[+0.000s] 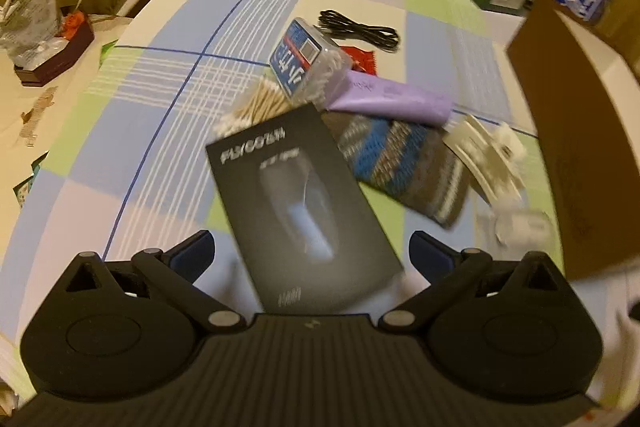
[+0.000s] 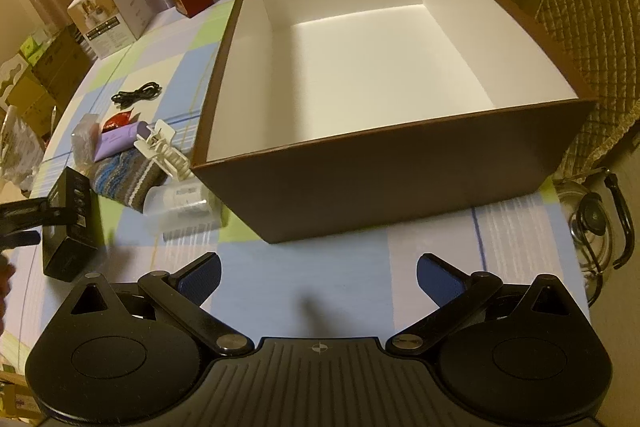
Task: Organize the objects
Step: 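Grasp the black FLYCO box with left tool while right tool reaches the clear cup, then lift the clear plastic cup with right tool while left tool holds the FLYCO box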
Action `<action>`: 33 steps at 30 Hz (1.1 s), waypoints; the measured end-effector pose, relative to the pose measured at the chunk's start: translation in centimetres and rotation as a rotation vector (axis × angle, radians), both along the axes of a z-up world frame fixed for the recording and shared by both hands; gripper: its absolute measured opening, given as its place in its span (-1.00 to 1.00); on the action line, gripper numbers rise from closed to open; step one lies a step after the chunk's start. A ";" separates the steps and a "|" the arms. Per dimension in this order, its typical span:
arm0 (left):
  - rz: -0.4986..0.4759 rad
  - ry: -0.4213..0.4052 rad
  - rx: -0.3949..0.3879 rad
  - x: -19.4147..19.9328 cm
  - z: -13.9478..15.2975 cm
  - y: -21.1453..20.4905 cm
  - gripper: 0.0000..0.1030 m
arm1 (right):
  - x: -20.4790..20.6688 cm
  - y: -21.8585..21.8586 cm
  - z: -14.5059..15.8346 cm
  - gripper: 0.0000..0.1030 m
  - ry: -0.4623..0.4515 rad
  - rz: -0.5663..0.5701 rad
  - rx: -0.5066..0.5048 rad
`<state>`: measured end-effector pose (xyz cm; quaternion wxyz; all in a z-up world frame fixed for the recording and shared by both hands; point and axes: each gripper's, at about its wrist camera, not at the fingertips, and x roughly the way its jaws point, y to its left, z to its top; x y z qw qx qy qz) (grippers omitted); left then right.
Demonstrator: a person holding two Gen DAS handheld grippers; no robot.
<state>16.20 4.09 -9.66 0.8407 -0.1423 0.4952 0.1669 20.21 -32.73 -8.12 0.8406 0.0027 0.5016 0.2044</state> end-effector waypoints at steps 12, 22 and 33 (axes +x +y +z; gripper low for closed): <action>0.001 0.077 0.089 -0.6 -2.5 -0.1 0.52 | 0.0 -0.9 0.1 0.97 -0.027 0.118 0.032; -0.008 0.135 0.085 -7.1 -2.0 0.6 0.50 | -1.5 2.9 -0.7 0.96 0.048 0.157 0.156; -0.208 0.106 0.091 -4.4 -2.1 3.4 0.50 | -2.3 7.2 -1.3 0.66 0.104 -0.161 0.330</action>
